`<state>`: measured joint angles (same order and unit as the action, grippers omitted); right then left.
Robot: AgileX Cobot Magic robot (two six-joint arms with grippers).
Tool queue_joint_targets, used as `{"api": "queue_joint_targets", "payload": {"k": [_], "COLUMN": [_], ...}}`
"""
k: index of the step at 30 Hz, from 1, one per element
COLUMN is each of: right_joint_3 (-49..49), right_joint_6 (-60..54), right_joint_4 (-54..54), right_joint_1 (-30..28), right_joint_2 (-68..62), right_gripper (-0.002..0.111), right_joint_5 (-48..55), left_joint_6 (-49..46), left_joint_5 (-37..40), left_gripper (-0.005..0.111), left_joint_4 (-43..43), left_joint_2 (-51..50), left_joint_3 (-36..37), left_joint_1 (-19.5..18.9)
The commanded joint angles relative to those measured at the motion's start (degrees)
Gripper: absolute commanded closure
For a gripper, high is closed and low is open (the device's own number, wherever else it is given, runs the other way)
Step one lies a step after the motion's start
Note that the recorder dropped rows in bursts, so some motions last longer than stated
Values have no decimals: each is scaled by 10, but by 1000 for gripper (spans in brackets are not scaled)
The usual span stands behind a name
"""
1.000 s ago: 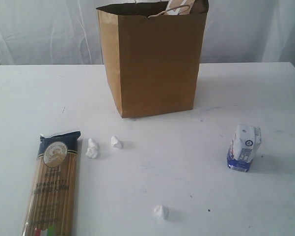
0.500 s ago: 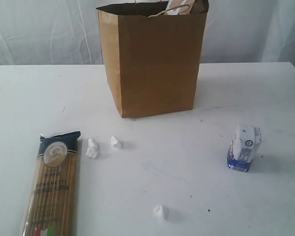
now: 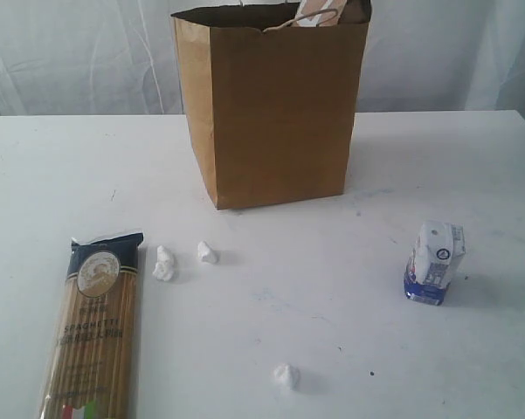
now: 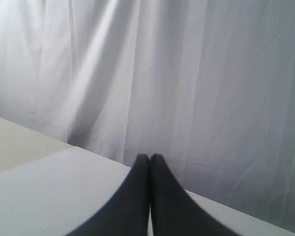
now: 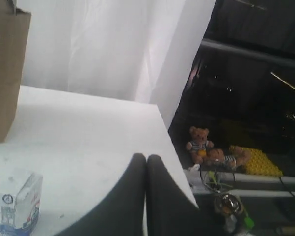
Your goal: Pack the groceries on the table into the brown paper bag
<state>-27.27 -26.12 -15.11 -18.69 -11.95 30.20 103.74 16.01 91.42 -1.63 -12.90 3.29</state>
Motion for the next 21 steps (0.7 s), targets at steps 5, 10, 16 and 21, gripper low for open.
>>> {"api": "queue_joint_targets", "payload": {"k": [5,10,16,21], "right_joint_3": [51,52,62,67], "right_joint_6": [78,110,110,110], "right_joint_4": [16,10,6,5], "right_joint_1": [4,4,4,4], "right_joint_2": [3,3,3,3], "right_gripper": [108,108,108,108], "right_joint_5": [-60,-45,-57,-67], "left_joint_6": [-21,-42,-83,-201], "left_joint_5": [12,0,0,-74], "left_gripper": [107,107,107,107], "left_joint_4": [-4,20,55,48], "left_joint_2": [-2,-32,-197,-440], "left_joint_3": [-56,-169,-344,-384], "left_joint_1": [3,3,3,3]}}
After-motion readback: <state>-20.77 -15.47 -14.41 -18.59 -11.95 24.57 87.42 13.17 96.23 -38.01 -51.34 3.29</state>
